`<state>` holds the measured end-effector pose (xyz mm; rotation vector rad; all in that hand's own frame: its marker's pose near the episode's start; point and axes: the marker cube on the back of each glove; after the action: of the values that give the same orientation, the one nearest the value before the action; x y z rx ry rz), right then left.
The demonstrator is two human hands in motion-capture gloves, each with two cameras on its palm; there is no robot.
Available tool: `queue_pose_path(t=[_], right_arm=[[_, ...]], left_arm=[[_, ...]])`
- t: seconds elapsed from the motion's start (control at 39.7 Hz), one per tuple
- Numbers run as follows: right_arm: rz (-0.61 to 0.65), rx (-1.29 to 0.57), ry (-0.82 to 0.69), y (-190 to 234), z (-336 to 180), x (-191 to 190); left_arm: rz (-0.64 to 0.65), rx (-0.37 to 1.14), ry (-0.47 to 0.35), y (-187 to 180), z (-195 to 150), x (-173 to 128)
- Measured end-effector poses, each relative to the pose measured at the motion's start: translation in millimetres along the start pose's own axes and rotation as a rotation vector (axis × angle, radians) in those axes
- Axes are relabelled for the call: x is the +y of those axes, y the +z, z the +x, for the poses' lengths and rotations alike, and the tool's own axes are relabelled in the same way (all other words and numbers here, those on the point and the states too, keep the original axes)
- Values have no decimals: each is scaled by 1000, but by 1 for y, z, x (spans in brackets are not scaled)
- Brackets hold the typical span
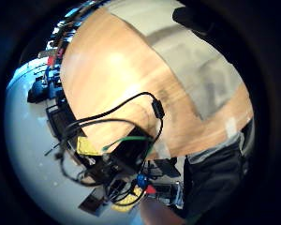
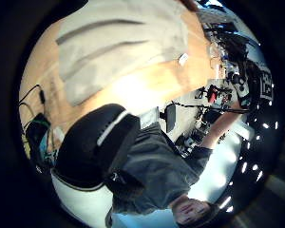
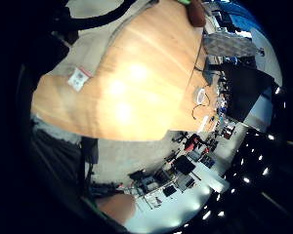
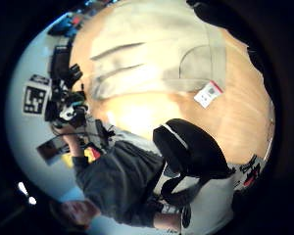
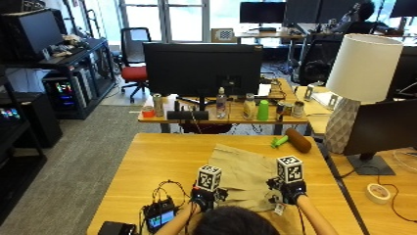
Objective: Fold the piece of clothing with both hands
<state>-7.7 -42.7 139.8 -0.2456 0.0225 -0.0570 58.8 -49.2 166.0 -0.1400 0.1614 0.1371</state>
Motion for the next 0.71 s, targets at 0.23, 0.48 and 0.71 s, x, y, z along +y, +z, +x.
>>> queue_pose_path(t=[0.23, 0.48, 0.71], right_arm=[[-131, 17, 150, 73, 2, -21], [118, -16, 80, 107, 19, -68], [293, 158, -53, 104, -3, -55]], left_arm=[[-7, -18, 29, 52, 4, 0], [188, -94, -66, 62, -14, -36], [241, -177, 37, 53, -6, -37]])
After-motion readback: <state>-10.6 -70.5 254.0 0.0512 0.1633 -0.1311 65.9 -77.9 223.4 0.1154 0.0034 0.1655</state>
